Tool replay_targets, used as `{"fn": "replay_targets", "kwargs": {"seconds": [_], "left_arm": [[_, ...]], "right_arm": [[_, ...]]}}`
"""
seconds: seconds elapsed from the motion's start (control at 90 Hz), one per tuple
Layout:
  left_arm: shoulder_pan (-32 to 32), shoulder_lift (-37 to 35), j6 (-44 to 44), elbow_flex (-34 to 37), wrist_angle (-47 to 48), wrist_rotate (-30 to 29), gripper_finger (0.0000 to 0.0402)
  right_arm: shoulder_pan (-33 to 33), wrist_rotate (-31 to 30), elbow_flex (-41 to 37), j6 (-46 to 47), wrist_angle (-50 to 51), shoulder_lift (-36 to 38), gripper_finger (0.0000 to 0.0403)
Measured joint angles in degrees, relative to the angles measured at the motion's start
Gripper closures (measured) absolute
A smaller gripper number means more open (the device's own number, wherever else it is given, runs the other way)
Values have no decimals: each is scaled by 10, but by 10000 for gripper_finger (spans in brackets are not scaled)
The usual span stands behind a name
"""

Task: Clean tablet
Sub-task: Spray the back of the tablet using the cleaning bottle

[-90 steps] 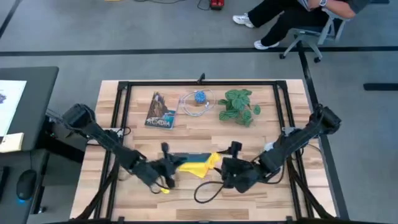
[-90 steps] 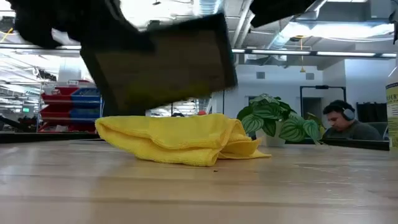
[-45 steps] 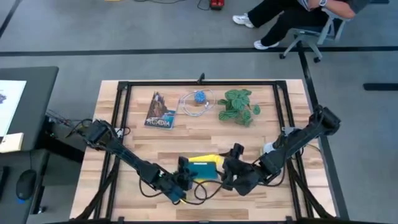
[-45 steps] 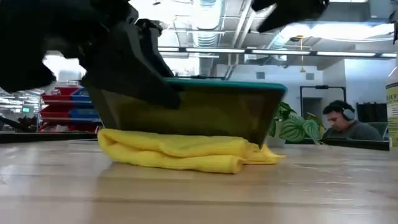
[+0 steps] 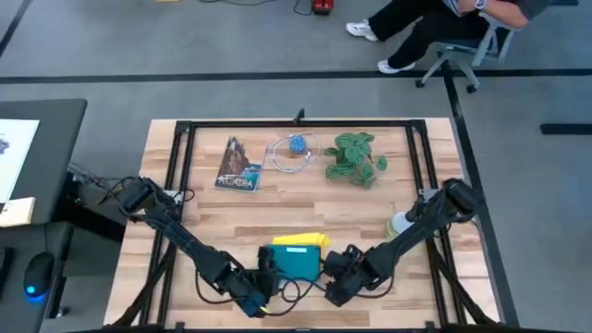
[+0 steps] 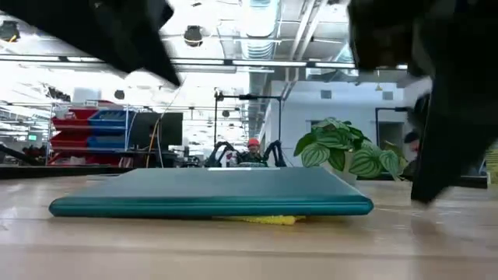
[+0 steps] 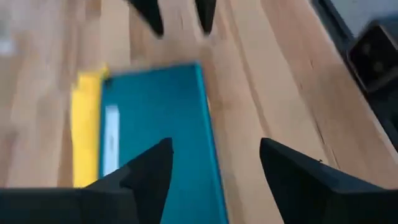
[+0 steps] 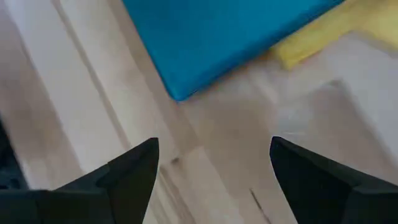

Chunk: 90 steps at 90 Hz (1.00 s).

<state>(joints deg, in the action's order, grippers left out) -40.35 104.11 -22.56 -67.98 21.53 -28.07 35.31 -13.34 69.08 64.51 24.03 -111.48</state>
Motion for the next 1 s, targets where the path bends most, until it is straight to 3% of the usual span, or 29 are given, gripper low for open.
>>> {"fn": "replay_targets", "kwargs": {"seconds": [0.111,0.222,0.422,0.533,1.0], "left_arm": [[-12,1,-64,30,8,3,202],[-17,1,-113,69,-22,2,217],[-15,1,-121,147,-181,-5,242],[-7,1,-118,176,-244,-5,252],[21,35,-96,197,-333,-13,277]], "right_arm": [[-8,-1,-8,-11,-50,-10,116],[-12,-6,-71,10,-141,10,128],[-15,-59,-247,107,-434,43,152],[-24,-90,-296,129,-583,25,160],[-63,-85,-249,71,-560,14,197]]}}
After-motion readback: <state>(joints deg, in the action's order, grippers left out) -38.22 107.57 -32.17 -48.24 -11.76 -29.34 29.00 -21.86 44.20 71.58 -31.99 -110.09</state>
